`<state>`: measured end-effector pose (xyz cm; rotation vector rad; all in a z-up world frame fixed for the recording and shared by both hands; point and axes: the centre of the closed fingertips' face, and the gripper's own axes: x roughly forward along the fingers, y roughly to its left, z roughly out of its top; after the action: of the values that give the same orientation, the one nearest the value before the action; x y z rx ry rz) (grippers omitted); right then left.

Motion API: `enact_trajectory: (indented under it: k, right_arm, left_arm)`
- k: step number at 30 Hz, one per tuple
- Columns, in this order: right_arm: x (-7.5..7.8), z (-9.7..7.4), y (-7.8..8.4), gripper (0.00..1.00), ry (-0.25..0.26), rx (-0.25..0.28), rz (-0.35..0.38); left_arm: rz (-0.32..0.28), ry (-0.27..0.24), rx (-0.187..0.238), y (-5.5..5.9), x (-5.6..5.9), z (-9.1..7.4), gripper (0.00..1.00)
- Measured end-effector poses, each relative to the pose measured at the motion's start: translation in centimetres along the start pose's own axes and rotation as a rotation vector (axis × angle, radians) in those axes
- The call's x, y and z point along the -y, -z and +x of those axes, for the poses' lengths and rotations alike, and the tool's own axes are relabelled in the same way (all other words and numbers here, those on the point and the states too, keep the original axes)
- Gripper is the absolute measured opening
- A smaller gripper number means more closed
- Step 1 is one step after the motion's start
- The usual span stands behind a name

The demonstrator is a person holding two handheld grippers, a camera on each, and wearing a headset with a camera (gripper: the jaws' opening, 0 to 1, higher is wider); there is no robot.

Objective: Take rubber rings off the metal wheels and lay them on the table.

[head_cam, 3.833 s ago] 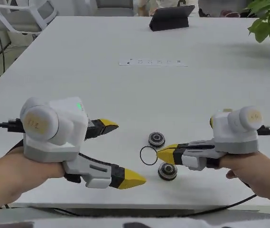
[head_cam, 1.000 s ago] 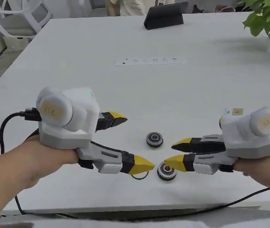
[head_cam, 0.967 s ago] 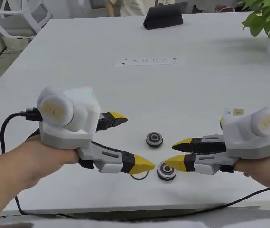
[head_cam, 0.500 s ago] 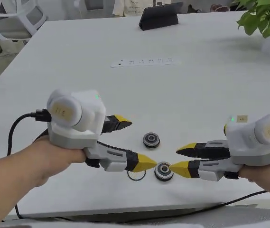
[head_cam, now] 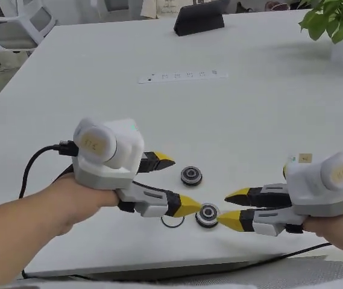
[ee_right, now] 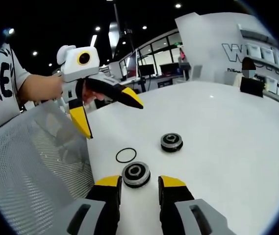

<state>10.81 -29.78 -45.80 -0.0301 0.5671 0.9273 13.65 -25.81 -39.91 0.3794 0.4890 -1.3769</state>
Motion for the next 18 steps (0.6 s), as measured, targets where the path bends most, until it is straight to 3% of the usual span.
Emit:
enact_trajectory:
  k: [18]
  right_arm:
    - [-0.3, 0.8, 1.2, 0.23, -0.013, -0.016, -0.010]
  left_arm:
    - [-0.013, 0.046, -0.057, 1.9, 0.9, 2.3, 0.44]
